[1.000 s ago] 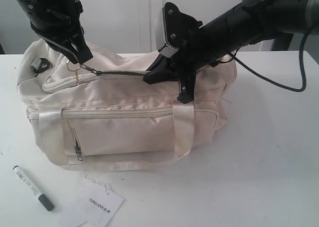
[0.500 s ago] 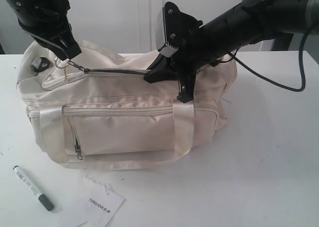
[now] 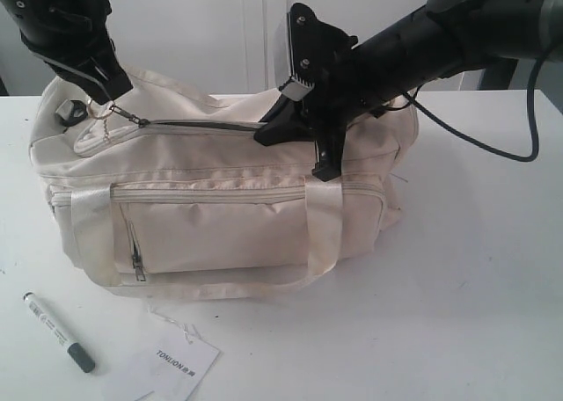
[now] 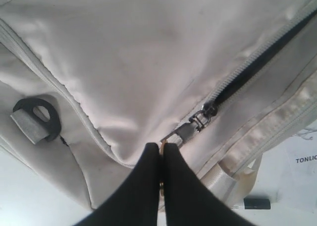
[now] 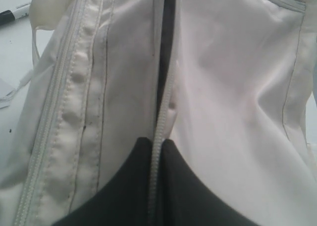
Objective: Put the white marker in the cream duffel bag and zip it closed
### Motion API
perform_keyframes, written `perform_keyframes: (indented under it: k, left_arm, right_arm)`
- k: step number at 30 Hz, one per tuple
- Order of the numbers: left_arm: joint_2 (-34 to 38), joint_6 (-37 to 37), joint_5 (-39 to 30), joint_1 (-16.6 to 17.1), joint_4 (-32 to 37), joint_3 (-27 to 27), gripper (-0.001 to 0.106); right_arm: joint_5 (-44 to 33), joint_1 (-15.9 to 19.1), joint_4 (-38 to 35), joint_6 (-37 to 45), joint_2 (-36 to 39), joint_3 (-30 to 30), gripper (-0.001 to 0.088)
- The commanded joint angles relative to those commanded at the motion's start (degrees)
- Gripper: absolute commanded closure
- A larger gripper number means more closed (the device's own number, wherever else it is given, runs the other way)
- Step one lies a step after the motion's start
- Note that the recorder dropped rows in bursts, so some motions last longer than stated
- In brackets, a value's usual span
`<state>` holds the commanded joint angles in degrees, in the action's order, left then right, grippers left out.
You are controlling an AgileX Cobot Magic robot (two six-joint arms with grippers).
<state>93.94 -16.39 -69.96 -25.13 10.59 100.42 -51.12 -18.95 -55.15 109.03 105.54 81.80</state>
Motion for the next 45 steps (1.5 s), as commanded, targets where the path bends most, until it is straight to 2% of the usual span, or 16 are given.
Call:
perform_keyframes:
  k: [10, 17, 22, 33, 45]
  left_arm:
    - [0.0, -0.4, 0.0, 0.0, 0.0, 0.0, 0.105]
    - [0.0, -1.7, 0.0, 0.0, 0.1, -3.7, 0.105]
    - [-0.1, -1.5, 0.0, 0.0, 2.6, -4.0, 0.105]
    - [-2.6, -1.5, 0.0, 5.8, -0.7, -4.0, 0.105]
    - [-4.2, -1.6, 0.0, 6.1, -0.9, -4.0, 0.105]
  right_arm:
    - [0.1, 0.0, 0.0, 0.0, 0.0, 0.0, 0.0868]
    - [0.1, 0.0, 0.0, 0.0, 0.0, 0.0, 0.0868]
    - [0.1, 0.0, 0.0, 0.0, 0.0, 0.0, 0.0868]
    - [0.2, 0.0, 0.0, 0.0, 0.0, 0.0, 0.0868]
    - [0.2, 0.0, 0.0, 0.0, 0.0, 0.0, 0.0868]
